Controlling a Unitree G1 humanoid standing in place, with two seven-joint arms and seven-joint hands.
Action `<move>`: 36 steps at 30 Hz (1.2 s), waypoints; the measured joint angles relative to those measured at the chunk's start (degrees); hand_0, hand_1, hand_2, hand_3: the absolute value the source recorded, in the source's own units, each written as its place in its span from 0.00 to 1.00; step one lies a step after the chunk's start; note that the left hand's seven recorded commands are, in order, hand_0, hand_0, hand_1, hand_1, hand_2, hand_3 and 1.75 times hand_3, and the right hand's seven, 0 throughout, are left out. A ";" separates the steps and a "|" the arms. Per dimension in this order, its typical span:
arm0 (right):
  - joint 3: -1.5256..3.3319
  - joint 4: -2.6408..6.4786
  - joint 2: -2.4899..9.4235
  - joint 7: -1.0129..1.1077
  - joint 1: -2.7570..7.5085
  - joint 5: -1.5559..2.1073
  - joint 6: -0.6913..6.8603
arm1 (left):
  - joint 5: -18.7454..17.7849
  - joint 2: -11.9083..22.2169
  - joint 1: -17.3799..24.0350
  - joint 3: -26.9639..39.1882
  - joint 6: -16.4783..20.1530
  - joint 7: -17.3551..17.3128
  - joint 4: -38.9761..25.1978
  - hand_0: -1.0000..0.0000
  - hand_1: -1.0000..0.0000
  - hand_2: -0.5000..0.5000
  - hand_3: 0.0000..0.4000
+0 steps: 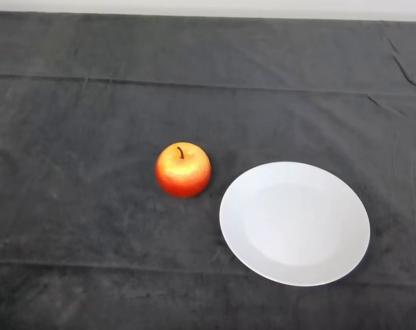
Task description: Move the apple to the plate
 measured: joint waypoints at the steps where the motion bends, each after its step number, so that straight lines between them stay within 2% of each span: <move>1: 0.00 0.00 0.00 0.00 0.00 0.00 0.00 | 0.00 0.00 0.00 0.03 0.01 0.00 0.00 1.00 1.00 0.50 0.00; 18: 0.00 0.00 0.00 0.00 0.00 0.00 0.00 | 0.24 0.00 0.00 1.36 0.04 0.00 -0.02 1.00 1.00 0.50 0.00; 26: 0.00 0.00 0.01 0.00 0.00 0.00 0.00 | 3.89 0.00 -0.03 1.14 -0.07 1.69 -0.16 1.00 1.00 0.50 0.00; 30: 0.00 0.00 0.01 0.00 0.00 0.00 0.00 | 4.57 0.01 -0.05 0.90 -0.34 2.17 -0.19 1.00 1.00 0.50 0.00; 36: 0.00 0.00 0.01 0.00 0.00 0.00 0.00 | 6.13 0.02 -0.11 0.77 -2.36 2.74 -0.26 1.00 1.00 0.50 0.00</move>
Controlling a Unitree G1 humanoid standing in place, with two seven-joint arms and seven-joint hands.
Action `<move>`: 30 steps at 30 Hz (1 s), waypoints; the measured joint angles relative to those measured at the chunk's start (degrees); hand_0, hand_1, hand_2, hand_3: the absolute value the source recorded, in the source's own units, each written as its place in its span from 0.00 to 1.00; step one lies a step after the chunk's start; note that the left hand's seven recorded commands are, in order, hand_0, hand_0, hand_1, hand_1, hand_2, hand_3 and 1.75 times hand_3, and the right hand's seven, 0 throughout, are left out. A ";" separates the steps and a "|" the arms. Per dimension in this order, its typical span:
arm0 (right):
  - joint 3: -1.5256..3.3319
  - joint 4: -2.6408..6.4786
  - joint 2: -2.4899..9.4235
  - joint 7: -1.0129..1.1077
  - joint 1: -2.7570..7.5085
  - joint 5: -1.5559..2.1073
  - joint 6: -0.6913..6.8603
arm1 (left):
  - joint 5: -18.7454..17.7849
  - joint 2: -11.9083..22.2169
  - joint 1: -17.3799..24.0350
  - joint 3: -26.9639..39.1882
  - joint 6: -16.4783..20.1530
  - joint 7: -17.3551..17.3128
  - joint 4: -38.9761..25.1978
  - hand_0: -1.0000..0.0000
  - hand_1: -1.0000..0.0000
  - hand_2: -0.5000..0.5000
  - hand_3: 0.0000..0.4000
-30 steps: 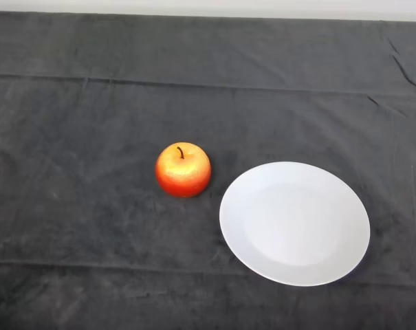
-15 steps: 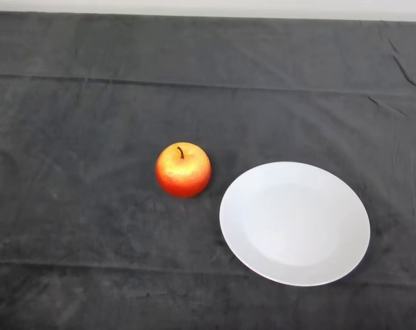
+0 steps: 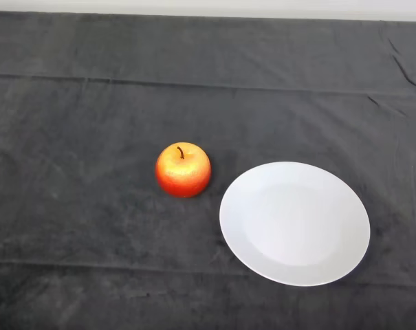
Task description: Move the apple to the plate
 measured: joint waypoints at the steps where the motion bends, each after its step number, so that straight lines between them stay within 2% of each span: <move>1: 0.00 0.00 0.00 0.00 0.00 0.00 0.00 | 0.17 0.00 -0.02 0.00 -0.44 0.25 -0.01 1.00 1.00 0.50 0.00; 7: -0.01 0.00 0.00 0.00 0.00 0.00 0.00 | 0.19 0.00 -0.79 0.08 -2.71 1.11 -0.02 1.00 1.00 0.50 0.00; 12: 0.00 0.00 0.00 0.00 0.00 0.00 0.00 | 0.15 0.01 -3.53 0.47 -4.34 1.23 -0.02 1.00 1.00 0.50 0.00; 20: 0.00 0.00 0.01 0.00 0.00 0.00 0.00 | 0.40 0.01 -6.28 0.38 -5.65 -0.73 -0.04 1.00 1.00 0.50 0.00; 30: -0.01 0.00 0.01 0.00 0.00 0.00 0.00 | 3.96 0.00 -8.59 -2.26 -6.76 -0.59 -0.46 1.00 1.00 0.50 0.00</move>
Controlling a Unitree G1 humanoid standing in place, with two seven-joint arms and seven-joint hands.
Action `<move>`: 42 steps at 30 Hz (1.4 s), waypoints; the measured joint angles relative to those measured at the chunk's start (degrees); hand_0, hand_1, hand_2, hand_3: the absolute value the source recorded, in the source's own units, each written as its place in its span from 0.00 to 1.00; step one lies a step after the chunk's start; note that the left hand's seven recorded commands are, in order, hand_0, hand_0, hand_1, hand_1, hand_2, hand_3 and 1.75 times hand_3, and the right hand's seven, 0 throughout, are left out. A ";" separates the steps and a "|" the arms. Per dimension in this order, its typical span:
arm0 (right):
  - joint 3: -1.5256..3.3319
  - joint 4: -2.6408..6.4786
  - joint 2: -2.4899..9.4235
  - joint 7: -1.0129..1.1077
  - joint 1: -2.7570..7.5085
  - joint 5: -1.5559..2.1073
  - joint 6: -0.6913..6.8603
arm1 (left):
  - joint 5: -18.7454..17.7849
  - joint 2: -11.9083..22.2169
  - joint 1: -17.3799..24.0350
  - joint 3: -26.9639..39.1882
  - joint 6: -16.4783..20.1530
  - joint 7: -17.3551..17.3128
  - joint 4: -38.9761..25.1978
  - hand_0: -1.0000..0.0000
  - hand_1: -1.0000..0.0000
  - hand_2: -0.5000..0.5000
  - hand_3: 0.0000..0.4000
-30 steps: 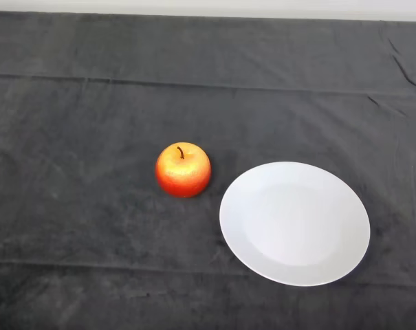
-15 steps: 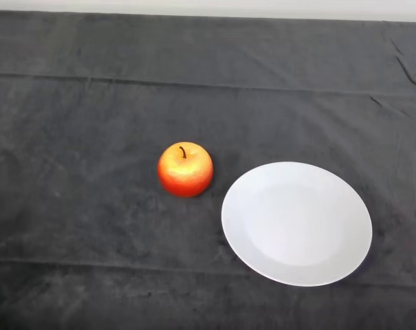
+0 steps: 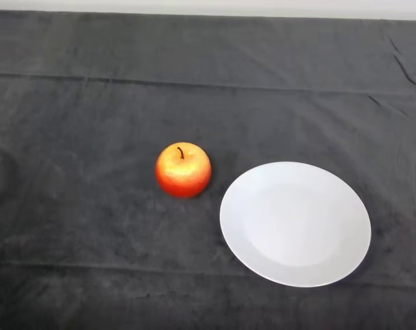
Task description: Move the apple to the plate
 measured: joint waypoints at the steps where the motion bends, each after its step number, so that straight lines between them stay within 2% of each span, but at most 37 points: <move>1: 0.01 0.00 0.00 0.00 0.00 0.00 0.00 | 0.17 0.00 -0.27 -0.45 -0.01 0.11 -0.83 1.00 1.00 0.50 0.00; 9: 0.00 0.00 0.01 0.00 0.00 0.00 0.00 | 2.48 -0.48 -0.47 -3.43 -0.02 2.05 -10.60 1.00 1.00 0.50 0.00; 14: 0.02 0.00 0.03 0.00 0.00 0.00 0.00 | 3.61 -3.40 -0.46 -4.38 0.12 2.13 -15.87 1.00 1.00 0.50 0.00; 24: 0.05 0.00 0.05 0.00 0.00 -0.01 0.00 | 5.92 -8.64 0.42 -9.28 4.02 2.38 -26.40 1.00 1.00 0.50 0.00; 31: 0.03 0.00 0.05 0.00 0.00 -0.01 0.00 | 7.77 -10.64 0.67 -13.12 5.70 1.92 -29.37 1.00 1.00 0.50 0.00; 42: 0.02 0.00 0.05 0.00 0.00 -0.01 0.00 | 9.11 -13.90 0.67 -18.76 8.28 0.86 -29.48 1.00 1.00 0.50 0.00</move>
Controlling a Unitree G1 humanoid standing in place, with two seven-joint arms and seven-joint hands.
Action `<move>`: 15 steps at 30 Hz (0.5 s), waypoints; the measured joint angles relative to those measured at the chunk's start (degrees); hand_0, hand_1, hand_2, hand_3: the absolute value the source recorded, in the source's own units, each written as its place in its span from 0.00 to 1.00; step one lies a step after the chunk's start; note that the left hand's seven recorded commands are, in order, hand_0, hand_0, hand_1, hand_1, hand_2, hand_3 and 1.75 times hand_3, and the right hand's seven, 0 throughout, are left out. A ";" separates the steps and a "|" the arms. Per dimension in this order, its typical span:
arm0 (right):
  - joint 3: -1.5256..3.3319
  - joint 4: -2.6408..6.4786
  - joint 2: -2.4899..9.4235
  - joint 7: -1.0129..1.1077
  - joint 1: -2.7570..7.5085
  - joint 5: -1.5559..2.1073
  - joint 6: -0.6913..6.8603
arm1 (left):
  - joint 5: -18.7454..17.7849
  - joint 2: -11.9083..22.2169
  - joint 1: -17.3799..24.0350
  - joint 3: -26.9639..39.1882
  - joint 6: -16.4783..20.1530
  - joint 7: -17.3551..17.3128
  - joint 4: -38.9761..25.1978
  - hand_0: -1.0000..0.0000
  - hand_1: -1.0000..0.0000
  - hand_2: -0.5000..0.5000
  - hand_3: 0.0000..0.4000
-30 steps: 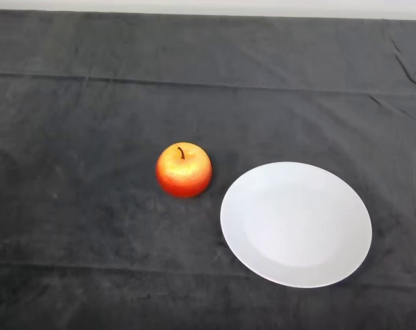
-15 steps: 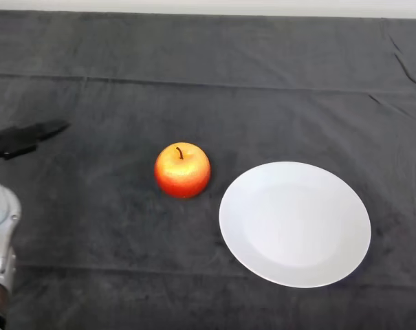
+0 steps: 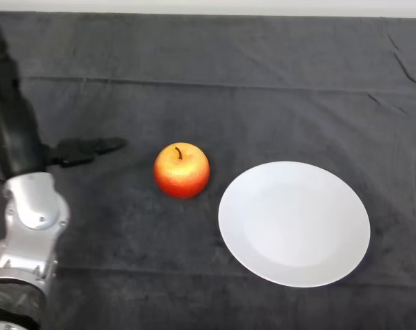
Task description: Move the apple to the plate
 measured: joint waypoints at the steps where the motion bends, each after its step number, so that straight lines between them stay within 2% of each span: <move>1: 0.00 0.00 0.00 0.00 0.00 0.00 0.00 | 0.07 -0.35 0.00 -0.51 0.18 -0.02 0.00 1.00 1.00 0.50 0.00; 9: 0.00 0.00 0.01 0.00 0.00 0.00 0.00 | 0.11 -3.20 -0.16 -6.22 0.80 0.00 0.74 1.00 1.00 0.50 0.00; 15: 0.01 0.00 0.01 0.00 0.00 0.00 0.00 | -0.46 -3.78 -1.46 -10.13 0.80 -0.03 3.51 1.00 1.00 0.50 0.00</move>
